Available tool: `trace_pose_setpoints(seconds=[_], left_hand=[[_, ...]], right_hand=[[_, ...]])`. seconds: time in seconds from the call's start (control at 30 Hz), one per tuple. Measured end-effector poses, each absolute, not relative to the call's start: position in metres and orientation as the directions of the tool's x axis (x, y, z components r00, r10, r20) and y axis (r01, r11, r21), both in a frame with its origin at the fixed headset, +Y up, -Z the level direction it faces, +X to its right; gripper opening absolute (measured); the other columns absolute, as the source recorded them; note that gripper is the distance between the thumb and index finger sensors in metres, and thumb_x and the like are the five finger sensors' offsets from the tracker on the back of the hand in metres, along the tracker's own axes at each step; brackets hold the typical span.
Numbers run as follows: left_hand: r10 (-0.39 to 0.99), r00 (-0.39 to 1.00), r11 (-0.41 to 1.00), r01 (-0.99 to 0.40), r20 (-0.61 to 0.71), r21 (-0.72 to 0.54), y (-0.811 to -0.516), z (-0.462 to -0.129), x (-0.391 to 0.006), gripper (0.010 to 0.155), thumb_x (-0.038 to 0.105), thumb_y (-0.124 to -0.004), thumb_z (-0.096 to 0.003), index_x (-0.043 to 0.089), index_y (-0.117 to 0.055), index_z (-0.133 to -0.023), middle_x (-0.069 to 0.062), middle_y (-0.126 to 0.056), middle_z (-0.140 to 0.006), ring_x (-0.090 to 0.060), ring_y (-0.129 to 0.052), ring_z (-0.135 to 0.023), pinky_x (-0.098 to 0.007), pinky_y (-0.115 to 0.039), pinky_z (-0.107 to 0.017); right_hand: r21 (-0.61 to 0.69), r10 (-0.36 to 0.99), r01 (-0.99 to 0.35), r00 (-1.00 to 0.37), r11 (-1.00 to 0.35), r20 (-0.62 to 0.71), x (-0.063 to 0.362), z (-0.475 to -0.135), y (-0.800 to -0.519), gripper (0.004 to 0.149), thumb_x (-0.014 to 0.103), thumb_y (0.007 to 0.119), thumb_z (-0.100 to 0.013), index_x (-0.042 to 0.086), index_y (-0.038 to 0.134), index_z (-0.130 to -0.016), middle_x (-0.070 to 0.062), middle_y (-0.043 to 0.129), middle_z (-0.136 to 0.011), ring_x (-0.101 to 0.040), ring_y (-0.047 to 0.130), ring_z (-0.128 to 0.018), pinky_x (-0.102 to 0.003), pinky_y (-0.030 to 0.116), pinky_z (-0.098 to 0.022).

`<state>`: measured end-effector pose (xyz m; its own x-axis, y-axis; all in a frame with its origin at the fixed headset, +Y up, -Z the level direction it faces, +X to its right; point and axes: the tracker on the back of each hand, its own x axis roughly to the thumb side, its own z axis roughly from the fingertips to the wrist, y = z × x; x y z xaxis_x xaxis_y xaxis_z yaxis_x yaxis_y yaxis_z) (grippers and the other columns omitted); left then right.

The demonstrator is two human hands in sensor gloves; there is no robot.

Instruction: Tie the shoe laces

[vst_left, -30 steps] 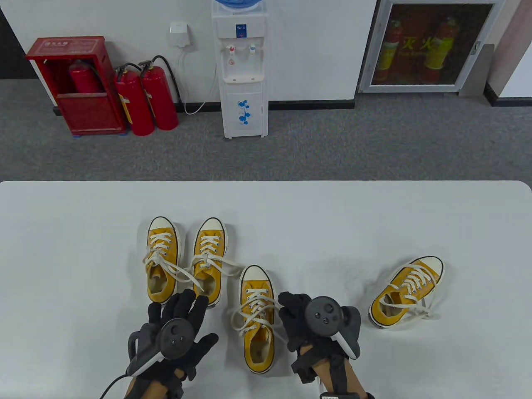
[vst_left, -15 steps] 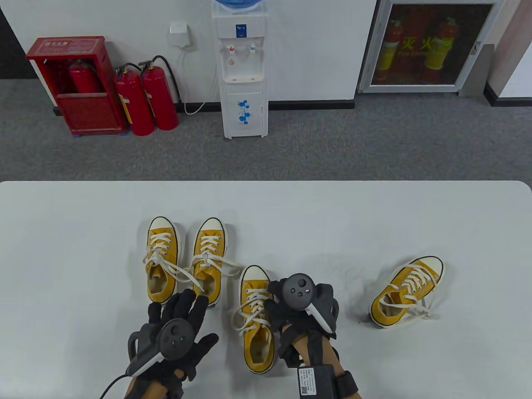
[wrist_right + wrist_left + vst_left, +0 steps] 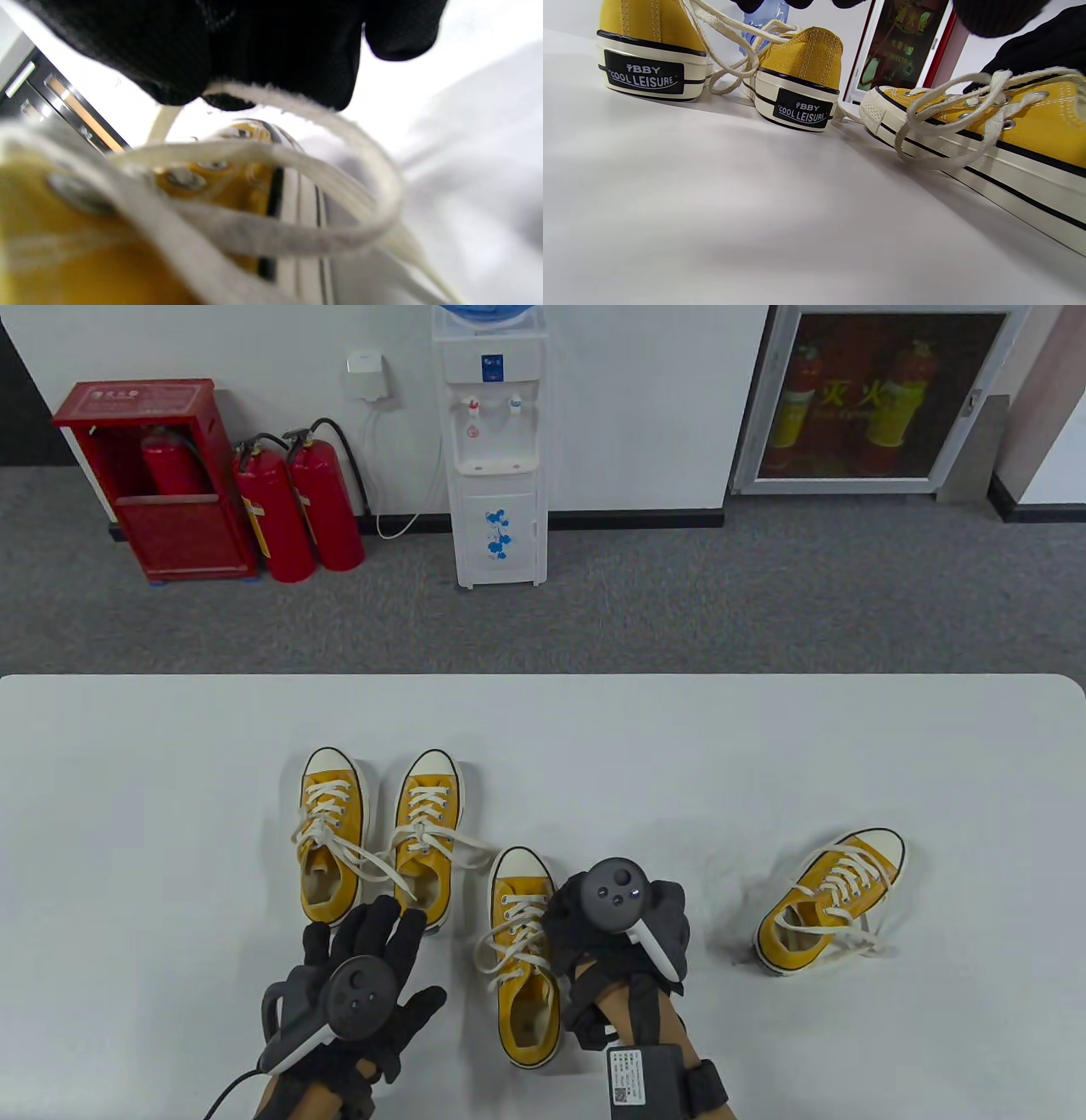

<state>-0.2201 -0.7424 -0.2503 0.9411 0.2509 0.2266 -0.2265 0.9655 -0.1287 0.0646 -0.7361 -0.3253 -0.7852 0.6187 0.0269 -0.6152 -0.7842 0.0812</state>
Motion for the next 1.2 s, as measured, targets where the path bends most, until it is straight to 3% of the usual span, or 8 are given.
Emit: trace_pose_setpoints(seconds=[0.23, 0.43, 0.6, 0.83, 1.2], left_hand=[[0.253, 0.94, 0.965, -0.23, 0.226, -0.127, -0.743, -0.25, -0.22, 0.087, 0.069, -0.065, -0.0465, 0.032, -0.029, -0.117, -0.009, -0.019, -0.126, -0.044, -0.029, -0.119, -0.08, -0.016, -0.073], [0.253, 0.94, 0.965, -0.229, 0.229, -0.126, -0.743, -0.25, -0.22, 0.087, 0.069, -0.065, -0.0465, 0.032, -0.029, -0.116, -0.009, -0.019, -0.126, -0.044, -0.029, -0.119, -0.08, -0.016, -0.074], [0.254, 0.939, 0.965, -0.23, 0.231, -0.124, -0.743, -0.25, -0.22, 0.087, 0.069, -0.065, -0.0465, 0.032, -0.029, -0.117, -0.009, -0.019, -0.126, -0.044, -0.029, -0.119, -0.08, -0.016, -0.074], [0.261, 0.935, 0.964, -0.24, 0.239, -0.115, -0.742, -0.249, -0.22, 0.086, 0.068, -0.065, -0.0467, 0.032, -0.03, -0.116, -0.009, -0.022, -0.126, -0.044, -0.03, -0.119, -0.08, -0.017, -0.074], [0.313, 0.911, 0.949, -0.307, 0.269, -0.067, -0.731, -0.244, -0.215, 0.082, 0.065, -0.067, -0.0475, 0.031, -0.037, -0.116, -0.01, -0.034, -0.125, -0.042, -0.052, -0.115, -0.075, -0.035, -0.077]], right_hand=[[0.056, 0.803, -0.801, -0.595, -0.596, 0.031, 0.09, -0.317, -0.727, 0.04, 0.038, 0.084, -0.043, 0.016, 0.082, -0.076, -0.011, 0.078, -0.092, -0.029, 0.1, -0.072, -0.056, 0.075, -0.058], [0.068, 0.888, -0.886, -0.459, -0.459, 0.012, 0.113, -0.309, -0.731, 0.039, 0.04, 0.084, -0.044, 0.02, 0.081, -0.077, -0.006, 0.089, -0.082, -0.023, 0.11, -0.06, -0.05, 0.084, -0.052], [0.154, 0.931, -0.925, -0.361, -0.349, -0.055, 0.123, -0.302, -0.736, 0.042, 0.037, 0.082, -0.044, 0.017, 0.072, -0.079, -0.004, 0.083, -0.08, -0.015, 0.108, -0.051, -0.048, 0.083, -0.053], [0.204, 0.994, -0.976, -0.095, -0.082, -0.055, 0.121, -0.296, -0.747, 0.044, 0.031, 0.083, -0.044, 0.017, 0.066, -0.082, -0.004, 0.076, -0.082, -0.011, 0.1, -0.045, -0.05, 0.077, -0.055], [0.224, 1.0, -0.974, -0.015, -0.02, 0.026, 0.116, -0.292, -0.742, 0.046, 0.029, 0.087, -0.042, 0.018, 0.07, -0.084, -0.006, 0.079, -0.083, -0.008, 0.097, -0.032, -0.048, 0.081, -0.05]])
